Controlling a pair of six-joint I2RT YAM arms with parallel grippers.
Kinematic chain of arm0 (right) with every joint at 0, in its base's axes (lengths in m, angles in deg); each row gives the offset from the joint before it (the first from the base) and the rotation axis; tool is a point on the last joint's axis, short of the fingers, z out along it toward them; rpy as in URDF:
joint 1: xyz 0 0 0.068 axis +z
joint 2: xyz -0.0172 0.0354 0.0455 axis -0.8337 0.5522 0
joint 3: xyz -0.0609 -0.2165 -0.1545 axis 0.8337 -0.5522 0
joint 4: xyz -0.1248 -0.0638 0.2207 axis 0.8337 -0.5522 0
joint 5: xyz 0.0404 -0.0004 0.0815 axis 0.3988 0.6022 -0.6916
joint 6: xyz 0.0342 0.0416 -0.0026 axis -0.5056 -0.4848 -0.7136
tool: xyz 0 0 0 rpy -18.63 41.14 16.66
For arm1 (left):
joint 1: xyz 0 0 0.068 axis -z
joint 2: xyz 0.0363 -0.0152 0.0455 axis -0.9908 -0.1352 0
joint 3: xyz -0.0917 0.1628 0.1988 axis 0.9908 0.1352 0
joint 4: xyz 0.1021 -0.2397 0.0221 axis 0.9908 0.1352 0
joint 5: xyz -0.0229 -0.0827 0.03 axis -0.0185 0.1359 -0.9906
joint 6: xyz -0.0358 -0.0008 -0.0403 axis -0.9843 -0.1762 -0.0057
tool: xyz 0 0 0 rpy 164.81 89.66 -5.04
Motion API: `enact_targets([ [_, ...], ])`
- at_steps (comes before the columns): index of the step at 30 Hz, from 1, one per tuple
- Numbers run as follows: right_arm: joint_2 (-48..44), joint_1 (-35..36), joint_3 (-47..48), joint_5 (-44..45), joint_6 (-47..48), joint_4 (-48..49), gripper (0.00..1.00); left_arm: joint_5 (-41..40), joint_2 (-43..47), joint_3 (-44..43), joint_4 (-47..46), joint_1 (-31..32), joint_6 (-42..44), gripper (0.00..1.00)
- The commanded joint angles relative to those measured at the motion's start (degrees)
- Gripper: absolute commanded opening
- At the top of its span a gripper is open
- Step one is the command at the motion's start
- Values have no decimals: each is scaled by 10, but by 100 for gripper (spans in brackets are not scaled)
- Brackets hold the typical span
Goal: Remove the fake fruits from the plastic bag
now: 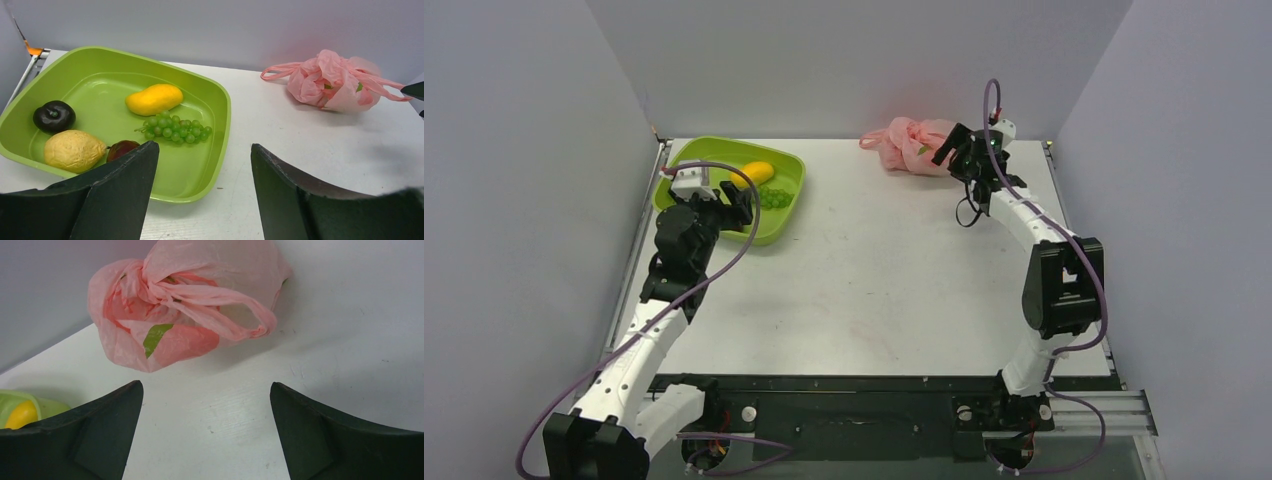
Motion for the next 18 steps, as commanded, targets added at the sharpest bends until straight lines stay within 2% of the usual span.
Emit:
enact_targets([
  [1,28,-39,48,-63,-28,51,93,17,-4,-10,-32,-3,6,65],
  [7,90,-60,97,-86,-35,56,90,25,-11,-13,-32,-6,3,65],
  [11,129,-63,139,-94,-37,57,80,28,-12,-14,-31,-7,4,65],
  [15,153,-62,175,-111,-43,47,59,27,-13,-13,-31,-8,7,65],
  [17,153,-62,171,-119,-51,47,39,29,-16,-14,-31,-9,7,65],
  [18,150,-62,166,-125,-57,55,34,29,-17,-14,-31,-9,7,65],
])
